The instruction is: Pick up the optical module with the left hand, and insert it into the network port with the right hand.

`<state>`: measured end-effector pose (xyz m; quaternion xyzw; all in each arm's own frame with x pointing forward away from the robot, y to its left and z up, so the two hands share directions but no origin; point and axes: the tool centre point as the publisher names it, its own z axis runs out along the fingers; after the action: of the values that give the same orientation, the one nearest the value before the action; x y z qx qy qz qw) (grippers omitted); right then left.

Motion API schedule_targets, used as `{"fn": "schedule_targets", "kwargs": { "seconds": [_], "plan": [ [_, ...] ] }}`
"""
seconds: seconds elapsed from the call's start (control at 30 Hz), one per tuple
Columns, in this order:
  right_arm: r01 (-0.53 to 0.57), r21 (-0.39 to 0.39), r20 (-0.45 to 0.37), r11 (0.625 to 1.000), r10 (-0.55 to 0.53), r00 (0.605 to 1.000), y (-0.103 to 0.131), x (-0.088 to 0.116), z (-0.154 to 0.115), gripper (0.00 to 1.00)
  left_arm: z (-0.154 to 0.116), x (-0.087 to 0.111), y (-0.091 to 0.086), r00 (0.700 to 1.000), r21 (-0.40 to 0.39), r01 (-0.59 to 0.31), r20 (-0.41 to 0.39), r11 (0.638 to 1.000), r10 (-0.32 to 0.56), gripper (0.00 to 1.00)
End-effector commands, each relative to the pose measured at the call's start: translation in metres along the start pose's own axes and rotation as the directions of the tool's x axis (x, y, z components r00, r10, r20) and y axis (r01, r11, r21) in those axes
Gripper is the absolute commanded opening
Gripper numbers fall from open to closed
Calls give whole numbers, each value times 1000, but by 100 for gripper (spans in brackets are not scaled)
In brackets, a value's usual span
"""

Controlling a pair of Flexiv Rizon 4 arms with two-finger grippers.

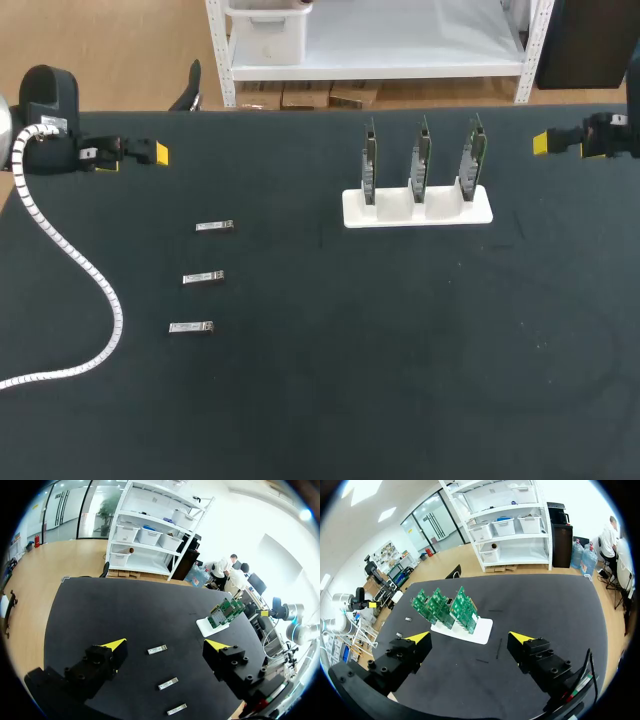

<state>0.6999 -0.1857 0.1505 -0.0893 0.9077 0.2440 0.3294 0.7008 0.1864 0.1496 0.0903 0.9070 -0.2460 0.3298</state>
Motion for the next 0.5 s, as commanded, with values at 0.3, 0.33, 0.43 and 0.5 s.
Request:
{"fn": "schedule_targets", "kwargs": {
  "seconds": [0.3, 0.33, 0.43, 0.5],
  "plan": [
    [-1, 5, 1, 1000, 1, 1000, 1, 0, 0, 100, -2, -2, 0, 997, -29, -71, 22, 997, 71, 100],
    [-1, 5, 1, 1000, 1, 1000, 1, 0, 0, 100, -3, -3, 1, 992, -58, -118, 31, 991, 120, 100],
    [-1, 5, 1, 1000, 1, 1000, 1, 0, 0, 100, -5, -8, 8, 982, -51, -185, 31, 981, 187, 100],
    [-1, 5, 1, 1000, 1, 1000, 1, 0, 0, 100, -5, -9, 13, 958, -53, -287, 9, 957, 288, 100]
  ]
}}
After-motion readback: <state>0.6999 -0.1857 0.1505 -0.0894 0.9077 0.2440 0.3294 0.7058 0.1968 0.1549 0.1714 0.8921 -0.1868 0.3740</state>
